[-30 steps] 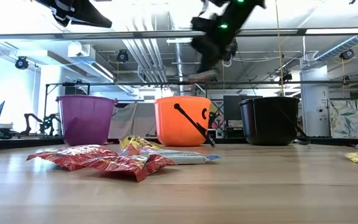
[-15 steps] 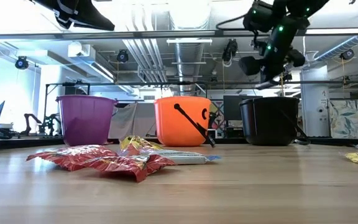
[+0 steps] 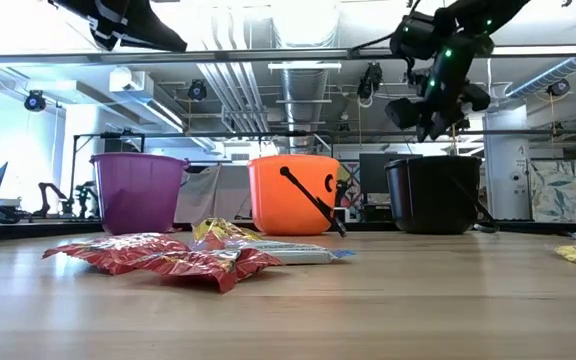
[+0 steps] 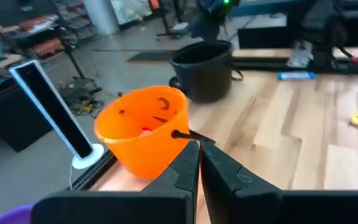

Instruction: Sort candy by brand, put in halloween buckets

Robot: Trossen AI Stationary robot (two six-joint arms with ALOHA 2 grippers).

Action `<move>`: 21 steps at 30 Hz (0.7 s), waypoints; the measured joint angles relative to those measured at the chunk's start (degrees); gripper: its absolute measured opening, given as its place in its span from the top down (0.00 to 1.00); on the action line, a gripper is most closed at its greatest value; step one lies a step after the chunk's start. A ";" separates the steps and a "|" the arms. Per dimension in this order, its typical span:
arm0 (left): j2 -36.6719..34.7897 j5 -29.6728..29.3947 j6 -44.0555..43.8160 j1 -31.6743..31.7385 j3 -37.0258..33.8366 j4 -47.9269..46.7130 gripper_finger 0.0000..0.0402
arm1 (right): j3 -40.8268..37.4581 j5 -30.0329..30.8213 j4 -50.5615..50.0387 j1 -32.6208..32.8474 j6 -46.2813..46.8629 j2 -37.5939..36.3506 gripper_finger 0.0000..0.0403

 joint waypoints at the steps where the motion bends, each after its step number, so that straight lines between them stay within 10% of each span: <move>1: -0.01 1.47 -0.01 0.00 0.00 -0.83 1.00 | 0.00 -1.23 0.27 0.61 -0.57 -0.36 0.68; 10: 1.18 26.68 -5.44 -0.34 0.00 -3.73 1.00 | -0.08 -11.76 2.57 14.32 -5.44 -5.48 0.61; 21: 10.60 31.45 -10.54 -2.34 0.00 -1.81 1.00 | -3.96 -9.22 2.50 39.01 0.77 -8.10 0.66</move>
